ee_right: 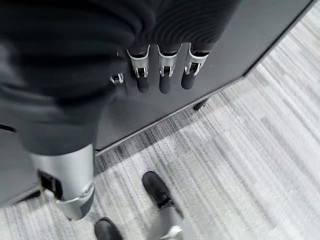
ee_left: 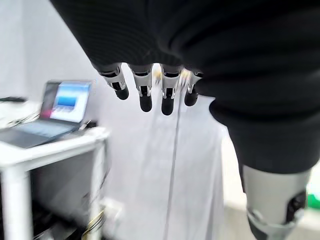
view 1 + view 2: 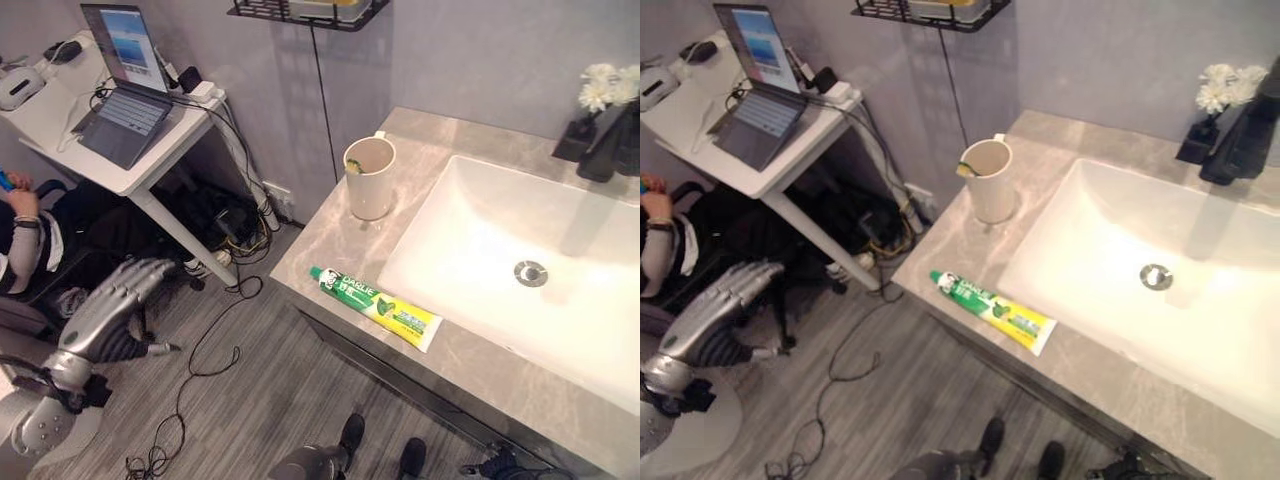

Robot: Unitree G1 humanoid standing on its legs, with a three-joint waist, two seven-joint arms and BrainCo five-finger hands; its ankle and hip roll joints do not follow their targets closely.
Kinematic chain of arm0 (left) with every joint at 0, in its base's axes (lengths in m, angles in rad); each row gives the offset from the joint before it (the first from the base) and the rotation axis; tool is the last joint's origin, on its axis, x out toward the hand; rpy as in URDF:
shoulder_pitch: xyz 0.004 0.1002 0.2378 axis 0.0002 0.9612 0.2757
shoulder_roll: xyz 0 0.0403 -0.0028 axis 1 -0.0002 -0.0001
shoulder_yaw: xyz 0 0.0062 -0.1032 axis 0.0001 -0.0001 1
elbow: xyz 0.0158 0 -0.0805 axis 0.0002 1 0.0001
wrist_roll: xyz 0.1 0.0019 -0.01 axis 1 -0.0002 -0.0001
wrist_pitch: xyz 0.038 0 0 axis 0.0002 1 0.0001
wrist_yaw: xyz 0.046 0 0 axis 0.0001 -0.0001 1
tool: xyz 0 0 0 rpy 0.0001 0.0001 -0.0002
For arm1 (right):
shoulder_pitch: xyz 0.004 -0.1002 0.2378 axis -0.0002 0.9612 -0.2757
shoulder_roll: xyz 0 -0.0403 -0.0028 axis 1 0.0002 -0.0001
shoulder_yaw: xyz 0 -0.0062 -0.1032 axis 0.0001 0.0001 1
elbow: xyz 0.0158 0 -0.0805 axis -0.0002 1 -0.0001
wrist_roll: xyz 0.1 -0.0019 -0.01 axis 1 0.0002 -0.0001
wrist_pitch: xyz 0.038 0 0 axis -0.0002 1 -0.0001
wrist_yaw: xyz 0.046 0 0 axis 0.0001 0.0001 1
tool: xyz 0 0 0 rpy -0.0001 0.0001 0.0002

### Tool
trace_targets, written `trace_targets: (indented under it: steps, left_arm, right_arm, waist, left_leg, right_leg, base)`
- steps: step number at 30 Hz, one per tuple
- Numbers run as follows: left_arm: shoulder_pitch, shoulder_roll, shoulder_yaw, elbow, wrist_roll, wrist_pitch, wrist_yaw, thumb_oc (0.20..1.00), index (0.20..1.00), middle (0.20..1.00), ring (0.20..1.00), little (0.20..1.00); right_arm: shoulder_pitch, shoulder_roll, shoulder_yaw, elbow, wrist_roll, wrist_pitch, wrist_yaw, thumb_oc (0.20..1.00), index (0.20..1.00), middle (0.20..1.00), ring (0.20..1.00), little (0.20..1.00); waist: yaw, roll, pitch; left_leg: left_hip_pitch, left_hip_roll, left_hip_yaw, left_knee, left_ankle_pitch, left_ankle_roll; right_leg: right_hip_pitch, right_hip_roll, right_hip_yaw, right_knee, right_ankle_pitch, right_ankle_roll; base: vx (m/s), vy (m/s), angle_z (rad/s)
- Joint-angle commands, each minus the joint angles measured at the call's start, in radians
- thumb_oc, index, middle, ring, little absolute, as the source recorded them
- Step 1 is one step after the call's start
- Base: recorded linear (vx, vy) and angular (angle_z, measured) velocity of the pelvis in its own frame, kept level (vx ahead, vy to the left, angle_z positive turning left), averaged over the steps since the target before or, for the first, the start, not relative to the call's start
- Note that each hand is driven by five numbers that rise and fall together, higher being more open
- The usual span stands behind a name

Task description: Put brush and paste in cup on sink, flatten towel.

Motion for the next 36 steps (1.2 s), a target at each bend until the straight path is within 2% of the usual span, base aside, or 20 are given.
trace_targets:
  steps: [1, 4, 7, 9, 12, 22, 36]
  left_arm:
    - [-0.030, 0.028, 0.057, -0.014, -0.068, -0.014, 0.028, 1.000, 1.000, 1.000, 1.000, 1.000]
    - [-0.085, 0.030, -0.016, -0.022, -0.066, -0.027, 0.006, 1.000, 1.000, 1.000, 1.000, 1.000]
    - [-0.095, 0.030, -0.042, -0.019, -0.069, -0.029, -0.006, 1.000, 1.000, 1.000, 1.000, 1.000]
    - [-0.108, 0.039, -0.082, -0.022, -0.075, -0.033, -0.030, 1.000, 1.000, 1.000, 1.000, 1.000]
    - [-0.117, 0.053, -0.115, -0.021, -0.057, -0.032, -0.047, 1.000, 1.000, 1.000, 1.000, 1.000]
    - [-0.121, 0.081, -0.121, -0.028, -0.053, -0.033, -0.067, 1.000, 1.000, 1.000, 1.000, 1.000]
    - [-0.249, 0.072, -0.281, -0.008, -0.005, -0.031, -0.080, 1.000, 1.000, 1.000, 1.000, 1.000]
  right_arm:
    - [-0.053, 0.011, 0.057, -0.025, 0.049, -0.005, 0.002, 1.000, 1.000, 1.000, 1.000, 1.000]
    - [-0.062, 0.019, 0.078, -0.018, 0.040, 0.000, 0.011, 1.000, 1.000, 1.000, 1.000, 1.000]
    - [-0.062, 0.021, 0.082, -0.007, 0.026, 0.004, 0.010, 1.000, 1.000, 1.000, 1.000, 1.000]
    - [-0.065, 0.024, 0.097, 0.012, -0.015, 0.017, 0.012, 1.000, 1.000, 1.000, 1.000, 1.000]
    - [-0.051, 0.028, 0.078, 0.005, 0.002, 0.011, 0.012, 1.000, 1.000, 1.000, 1.000, 1.000]
    - [-0.034, 0.044, 0.081, -0.004, 0.018, 0.006, 0.017, 1.000, 1.000, 1.000, 1.000, 1.000]
    - [-0.045, 0.049, 0.088, -0.020, 0.042, -0.003, -0.002, 1.000, 1.000, 1.000, 1.000, 1.000]
  waist:
    - [-0.027, -0.035, -0.009]
    - [-0.052, -0.049, -0.001]
    - [-0.052, -0.053, -0.002]
    - [-0.062, -0.061, -0.003]
    - [-0.089, -0.069, -0.004]
    - [-0.112, -0.090, -0.005]
    - [-0.145, -0.120, -0.014]
  left_leg:
    - [-0.042, 0.040, -0.010, 0.005, 0.005, -0.041]
    - [-0.061, 0.051, 0.049, 0.003, -0.001, -0.035]
    - [-0.062, 0.053, 0.066, 0.003, -0.004, -0.032]
    - [-0.052, 0.056, 0.088, 0.003, -0.012, -0.028]
    - [-0.037, 0.060, 0.113, 0.003, -0.022, -0.025]
    - [-0.022, 0.072, 0.152, 0.003, -0.035, -0.019]
    - [-0.017, 0.087, 0.176, 0.003, -0.047, -0.022]
  right_leg:
    - [-0.007, -0.119, 0.080, 0.002, 0.035, 0.101]
    - [-0.065, -0.123, 0.142, 0.002, 0.054, 0.110]
    - [-0.075, -0.123, 0.157, 0.002, 0.059, 0.112]
    - [-0.078, -0.122, 0.179, 0.002, 0.062, 0.112]
    - [-0.080, -0.122, 0.198, 0.002, 0.065, 0.115]
    - [-0.097, -0.110, 0.235, 0.002, 0.073, 0.115]
    - [-0.114, -0.093, 0.260, 0.002, 0.072, 0.112]
  base:
    - [-0.03, 0.032, -0.33]
    - [-0.03, 0.059, -0.62]
    - [0.02, 0.036, -0.37]
    - [0.06, 0.041, -0.26]
    - [0.04, 0.037, -0.33]
    - [0.02, 0.005, -0.13]
    - [0.02, -0.006, -0.05]
